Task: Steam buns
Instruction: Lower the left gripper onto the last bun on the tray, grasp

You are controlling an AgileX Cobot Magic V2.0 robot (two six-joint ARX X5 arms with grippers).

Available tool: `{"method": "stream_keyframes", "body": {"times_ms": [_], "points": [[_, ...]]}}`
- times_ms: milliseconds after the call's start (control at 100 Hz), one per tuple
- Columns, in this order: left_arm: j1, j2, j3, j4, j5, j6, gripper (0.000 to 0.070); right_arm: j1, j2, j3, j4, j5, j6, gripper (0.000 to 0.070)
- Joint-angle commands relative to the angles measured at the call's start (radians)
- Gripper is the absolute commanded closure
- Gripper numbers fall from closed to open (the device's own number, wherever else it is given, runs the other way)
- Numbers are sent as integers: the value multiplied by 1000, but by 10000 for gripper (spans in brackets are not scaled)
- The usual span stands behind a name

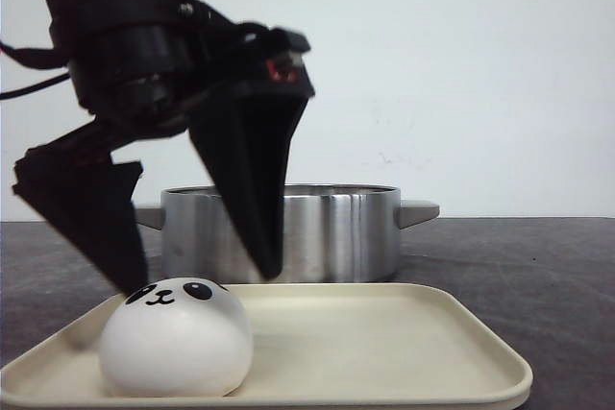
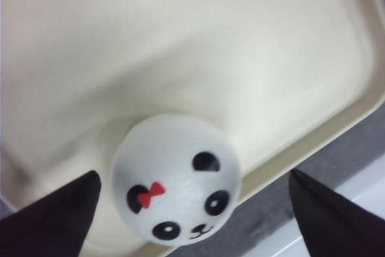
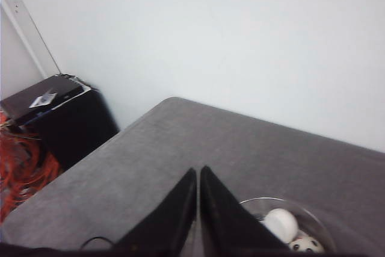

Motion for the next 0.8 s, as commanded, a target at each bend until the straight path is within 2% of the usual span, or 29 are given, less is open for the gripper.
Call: {"method": "stream_keyframes", "body": {"times_ms": [0, 480, 790], "points": [[-11, 35, 6, -5, 1, 18, 109, 16, 5, 25, 9, -14, 14, 700], [-12, 124, 6, -6, 2, 21, 110, 65, -37, 25, 8, -16, 13, 700], [-12, 125, 6, 48, -6, 0, 123, 65, -59, 25, -5, -65, 7, 700]]}}
